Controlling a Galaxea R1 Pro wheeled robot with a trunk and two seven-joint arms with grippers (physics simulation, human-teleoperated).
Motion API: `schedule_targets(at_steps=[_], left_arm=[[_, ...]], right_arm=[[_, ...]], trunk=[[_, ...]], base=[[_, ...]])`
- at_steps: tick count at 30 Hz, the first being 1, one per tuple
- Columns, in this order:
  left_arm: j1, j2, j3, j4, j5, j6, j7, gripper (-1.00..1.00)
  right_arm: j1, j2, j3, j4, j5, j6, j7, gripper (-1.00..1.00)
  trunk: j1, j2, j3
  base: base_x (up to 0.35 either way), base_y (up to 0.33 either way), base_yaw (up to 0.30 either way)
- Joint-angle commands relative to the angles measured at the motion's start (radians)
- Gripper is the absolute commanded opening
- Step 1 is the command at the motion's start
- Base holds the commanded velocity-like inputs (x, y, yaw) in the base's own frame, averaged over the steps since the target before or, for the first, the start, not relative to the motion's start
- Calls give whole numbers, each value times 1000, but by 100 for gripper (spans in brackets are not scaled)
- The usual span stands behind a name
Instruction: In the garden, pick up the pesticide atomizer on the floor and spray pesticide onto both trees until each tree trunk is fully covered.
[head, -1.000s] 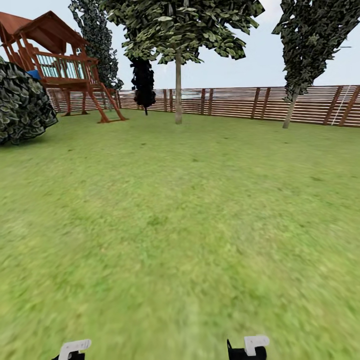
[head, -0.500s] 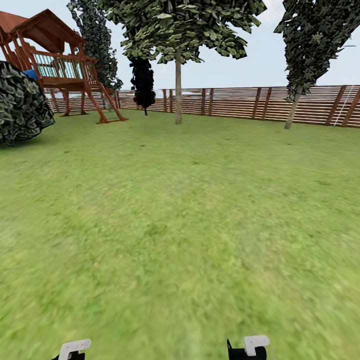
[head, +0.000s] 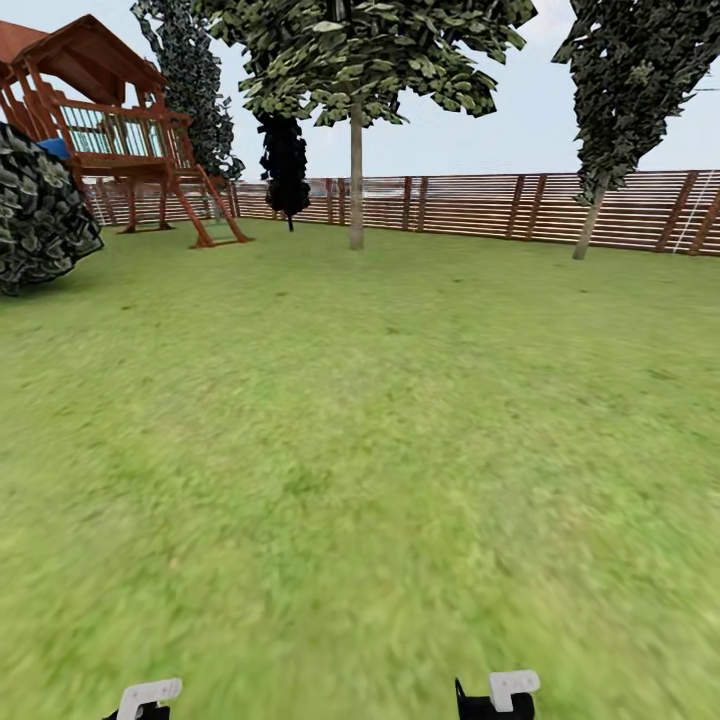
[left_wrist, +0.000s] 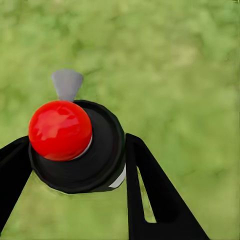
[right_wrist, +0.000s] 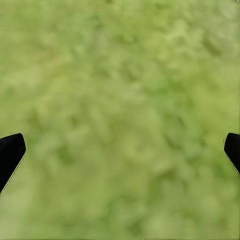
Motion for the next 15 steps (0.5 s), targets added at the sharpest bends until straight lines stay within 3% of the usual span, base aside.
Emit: schedule_targets(at_steps=[1,15], left_arm=[[-1,0,9,1,-9,-3,-4,-100],[-1,2,10,1,-9,-2,-4,-100]], right_arm=[[-1,0,-3,1,11,-2,-8,100],[-1,0,-3,1,11,-2,-6,100]], trunk=[[0,0,-1],[0,0,-1]], base=[[342,0,0],[342,0,0]])
